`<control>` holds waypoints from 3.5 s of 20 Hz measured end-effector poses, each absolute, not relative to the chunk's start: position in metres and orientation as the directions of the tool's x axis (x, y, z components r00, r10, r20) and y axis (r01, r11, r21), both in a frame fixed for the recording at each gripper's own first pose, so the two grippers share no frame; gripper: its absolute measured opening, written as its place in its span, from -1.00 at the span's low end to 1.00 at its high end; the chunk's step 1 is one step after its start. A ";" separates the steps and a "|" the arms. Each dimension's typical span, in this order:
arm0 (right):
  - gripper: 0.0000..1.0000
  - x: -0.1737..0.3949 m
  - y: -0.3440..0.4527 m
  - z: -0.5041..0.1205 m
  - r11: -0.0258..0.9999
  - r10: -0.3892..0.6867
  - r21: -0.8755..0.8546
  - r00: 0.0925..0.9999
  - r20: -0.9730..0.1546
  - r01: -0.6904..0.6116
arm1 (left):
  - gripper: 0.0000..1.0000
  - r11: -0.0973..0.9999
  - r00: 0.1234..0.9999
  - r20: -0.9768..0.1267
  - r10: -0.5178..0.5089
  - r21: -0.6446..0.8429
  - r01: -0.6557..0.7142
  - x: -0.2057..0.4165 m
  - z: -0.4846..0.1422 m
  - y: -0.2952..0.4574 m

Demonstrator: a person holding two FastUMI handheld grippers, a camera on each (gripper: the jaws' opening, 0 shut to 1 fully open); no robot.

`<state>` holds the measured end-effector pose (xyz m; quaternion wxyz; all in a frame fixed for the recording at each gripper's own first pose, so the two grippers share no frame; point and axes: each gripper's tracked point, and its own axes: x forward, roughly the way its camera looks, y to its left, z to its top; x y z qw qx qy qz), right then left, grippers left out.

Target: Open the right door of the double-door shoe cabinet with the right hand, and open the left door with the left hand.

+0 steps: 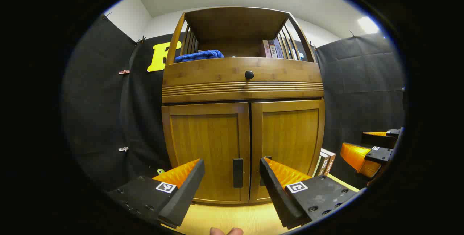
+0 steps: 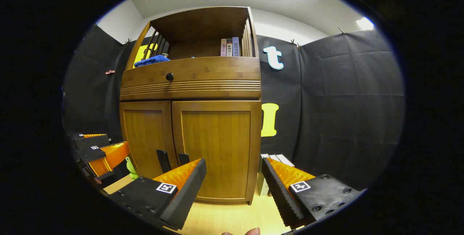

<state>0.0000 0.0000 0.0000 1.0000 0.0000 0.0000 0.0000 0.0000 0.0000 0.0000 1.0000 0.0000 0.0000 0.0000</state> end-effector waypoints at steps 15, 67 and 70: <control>0.96 -0.003 0.002 0.004 1.000 0.004 -0.008 1.000 0.018 -0.004 | 0.89 1.000 1.000 0.005 0.012 0.020 -0.012 -0.007 0.002 0.007; -0.50 0.045 0.085 -0.137 0.984 0.165 0.098 0.969 -0.183 -0.149 | 0.88 1.000 1.000 0.027 -0.011 -0.015 0.012 -0.014 -0.022 0.072; -0.51 0.025 0.059 -0.137 0.985 0.156 0.097 0.970 -0.189 -0.140 | 0.86 1.000 1.000 0.028 -0.004 -0.012 0.004 -0.019 -0.022 0.064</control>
